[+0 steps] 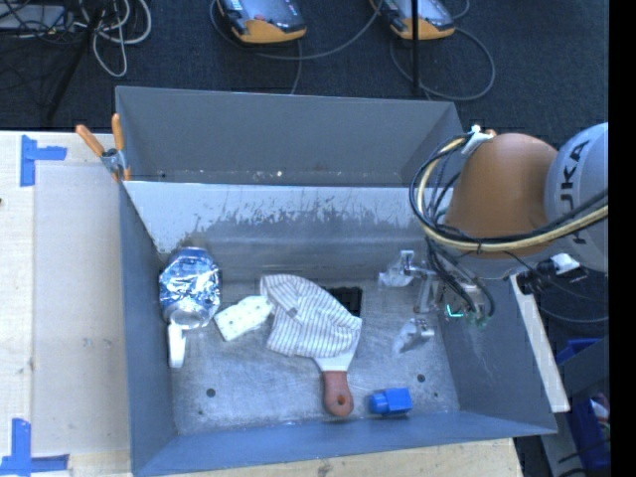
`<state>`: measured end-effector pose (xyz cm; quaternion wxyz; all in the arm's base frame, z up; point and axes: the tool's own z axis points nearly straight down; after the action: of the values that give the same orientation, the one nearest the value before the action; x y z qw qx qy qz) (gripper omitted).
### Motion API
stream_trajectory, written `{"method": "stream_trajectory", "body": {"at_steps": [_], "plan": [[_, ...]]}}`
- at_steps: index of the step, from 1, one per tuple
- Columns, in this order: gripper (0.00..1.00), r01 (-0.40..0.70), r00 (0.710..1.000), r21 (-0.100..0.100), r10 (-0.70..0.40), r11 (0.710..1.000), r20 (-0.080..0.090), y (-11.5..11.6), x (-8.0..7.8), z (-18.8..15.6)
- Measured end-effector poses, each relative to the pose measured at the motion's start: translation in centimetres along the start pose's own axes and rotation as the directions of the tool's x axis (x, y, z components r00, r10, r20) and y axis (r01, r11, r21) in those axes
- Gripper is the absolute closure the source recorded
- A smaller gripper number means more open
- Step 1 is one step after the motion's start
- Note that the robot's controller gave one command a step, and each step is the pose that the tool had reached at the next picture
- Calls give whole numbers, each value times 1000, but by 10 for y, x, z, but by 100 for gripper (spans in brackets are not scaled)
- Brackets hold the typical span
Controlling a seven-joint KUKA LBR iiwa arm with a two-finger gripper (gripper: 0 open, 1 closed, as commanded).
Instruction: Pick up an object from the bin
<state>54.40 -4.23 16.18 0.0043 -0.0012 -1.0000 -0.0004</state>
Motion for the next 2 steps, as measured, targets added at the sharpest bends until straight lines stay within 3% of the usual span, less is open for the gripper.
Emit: {"method": "stream_trajectory", "body": {"at_steps": [1, 2], "plan": [[0, 1, 1000, 1, -1, 1000, 7, 0, -2, -3], [0, 52, 999, 5, -52, 999, 16, 20, -21, 16]]}}
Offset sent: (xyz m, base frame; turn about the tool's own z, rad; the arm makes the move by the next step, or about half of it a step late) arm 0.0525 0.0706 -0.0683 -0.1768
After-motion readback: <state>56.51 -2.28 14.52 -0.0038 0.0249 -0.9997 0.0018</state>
